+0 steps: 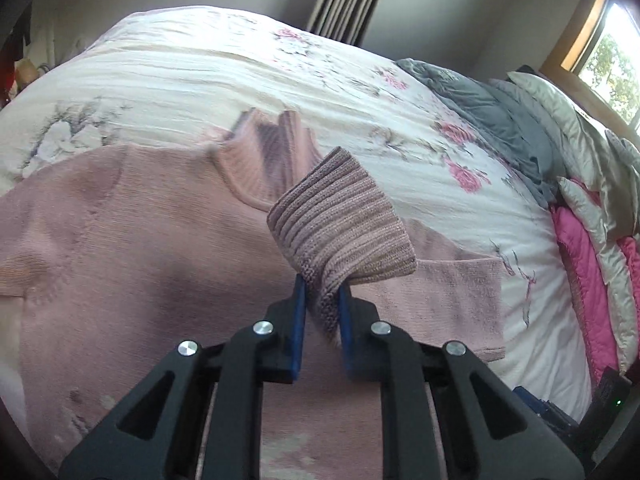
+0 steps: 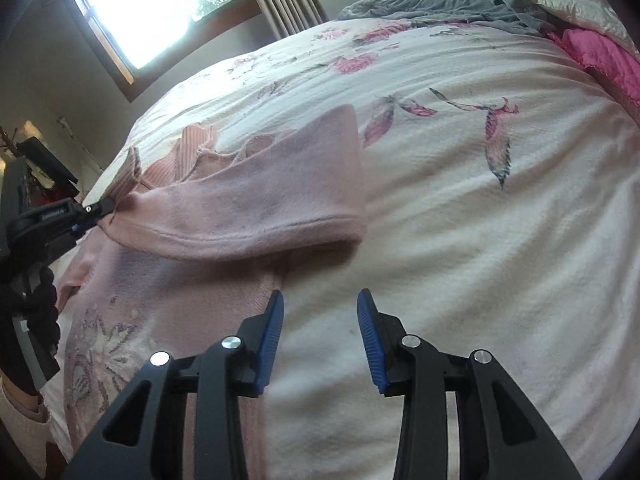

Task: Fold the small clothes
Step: 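Grasp the folded ribbed cuff with the left tool, then lay the cuff flat on the sweater body and open the left tool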

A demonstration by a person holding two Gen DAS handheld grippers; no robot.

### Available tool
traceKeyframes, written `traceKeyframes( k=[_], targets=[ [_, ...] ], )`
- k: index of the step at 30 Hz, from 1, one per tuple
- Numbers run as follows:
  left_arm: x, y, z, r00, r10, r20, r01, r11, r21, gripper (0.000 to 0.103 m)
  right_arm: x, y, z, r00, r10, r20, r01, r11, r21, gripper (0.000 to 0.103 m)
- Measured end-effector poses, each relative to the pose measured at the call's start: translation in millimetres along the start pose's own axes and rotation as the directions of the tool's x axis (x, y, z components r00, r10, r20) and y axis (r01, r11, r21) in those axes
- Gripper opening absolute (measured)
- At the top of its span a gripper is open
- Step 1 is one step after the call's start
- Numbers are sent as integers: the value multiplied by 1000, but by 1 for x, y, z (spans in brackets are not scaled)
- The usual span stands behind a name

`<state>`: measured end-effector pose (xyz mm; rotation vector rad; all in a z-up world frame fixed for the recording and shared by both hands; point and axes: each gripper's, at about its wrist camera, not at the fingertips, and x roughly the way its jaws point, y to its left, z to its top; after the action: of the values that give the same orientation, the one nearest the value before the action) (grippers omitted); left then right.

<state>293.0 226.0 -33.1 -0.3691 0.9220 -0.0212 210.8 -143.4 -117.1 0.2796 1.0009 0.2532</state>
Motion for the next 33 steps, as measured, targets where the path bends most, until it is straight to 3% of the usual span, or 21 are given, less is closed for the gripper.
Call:
traceKeyframes(
  k=[8, 11, 17, 20, 24, 26, 28, 31, 33],
  targets=[
    [-26, 89, 13, 995, 88, 54, -81, 990, -115, 13, 31, 44, 38, 999, 39, -22, -40, 998, -39, 40],
    [-14, 110, 11, 995, 96, 11, -94, 988, -122, 13, 52, 59, 45, 994, 93, -60, -96, 994, -51, 40],
    [12, 142, -11, 992, 107, -72, -115, 985, -127, 22, 107, 53, 39, 986, 49, -162, -49, 999, 5, 38],
    [0, 156, -12, 993, 115, -35, -119, 984, -135, 32, 111, 51, 38, 986, 53, -160, -51, 999, 12, 38],
    [-33, 171, -11, 970, 237, 52, -229, 966, -117, 31, 105, 57, 38, 987, 23, -159, -27, 999, -19, 38],
    [-43, 176, -11, 964, 258, 71, -250, 962, -108, 31, 96, 62, 37, 990, 6, -139, -10, 1000, -24, 40],
    [-48, 177, -13, 969, 242, 55, -236, 967, -98, 31, 90, 71, 36, 993, -11, -114, 6, 999, -45, 47],
    [-46, 176, -16, 983, 181, 8, -179, 975, -131, 34, 84, 82, 34, 995, -15, -94, 9, 998, -70, 47],
    [-36, 177, -18, 978, 206, -16, -206, 968, -141, 34, 83, 88, 33, 996, -10, -92, 2, 996, -85, 47]
  ],
)
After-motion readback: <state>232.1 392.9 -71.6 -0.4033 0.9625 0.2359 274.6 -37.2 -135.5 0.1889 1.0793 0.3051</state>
